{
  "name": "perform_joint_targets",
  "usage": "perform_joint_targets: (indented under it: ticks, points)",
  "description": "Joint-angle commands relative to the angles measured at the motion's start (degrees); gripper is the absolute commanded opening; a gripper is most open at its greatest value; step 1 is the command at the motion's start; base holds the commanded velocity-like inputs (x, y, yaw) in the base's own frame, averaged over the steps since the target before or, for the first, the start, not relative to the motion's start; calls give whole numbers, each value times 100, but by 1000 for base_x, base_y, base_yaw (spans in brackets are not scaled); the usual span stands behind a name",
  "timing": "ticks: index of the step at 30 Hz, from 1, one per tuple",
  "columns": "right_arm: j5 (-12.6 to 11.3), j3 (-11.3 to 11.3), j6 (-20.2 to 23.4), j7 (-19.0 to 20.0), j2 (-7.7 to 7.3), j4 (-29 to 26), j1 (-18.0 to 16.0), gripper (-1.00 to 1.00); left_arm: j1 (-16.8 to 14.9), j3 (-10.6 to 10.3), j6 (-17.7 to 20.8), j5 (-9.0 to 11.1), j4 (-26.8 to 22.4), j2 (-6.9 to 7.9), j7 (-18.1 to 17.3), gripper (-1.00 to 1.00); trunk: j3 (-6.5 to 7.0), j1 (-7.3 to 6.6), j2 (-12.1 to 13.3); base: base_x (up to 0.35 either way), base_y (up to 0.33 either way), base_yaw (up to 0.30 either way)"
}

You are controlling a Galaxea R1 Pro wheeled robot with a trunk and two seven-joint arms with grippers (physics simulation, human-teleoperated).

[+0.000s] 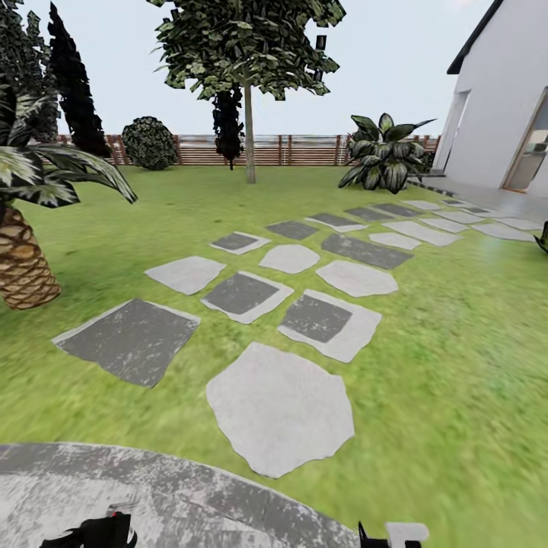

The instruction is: In the garden, pick up the pesticide atomizer on the floor and spray pesticide onto both trees until each tree trunk is fully covered.

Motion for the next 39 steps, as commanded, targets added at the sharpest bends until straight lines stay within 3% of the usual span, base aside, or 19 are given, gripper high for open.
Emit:
perform_joint_targets:
  ticks: [1,9,39]
  points:
    - [7,4,-15,-21,0,4,-3,100,-2,50,36,-43,-15,-4,-41,-100,-5,2,-2,338,0,0]
    - [9,4,-15,-21,-1,4,-3,100,-2,50,-184,-52,2,-3,-38,-100,-5,2,-2,338,0,0]
    - [9,4,-15,-19,0,4,-3,100,-2,50,-200,-61,4,-3,-33,-100,-5,2,-2,338,0,0]
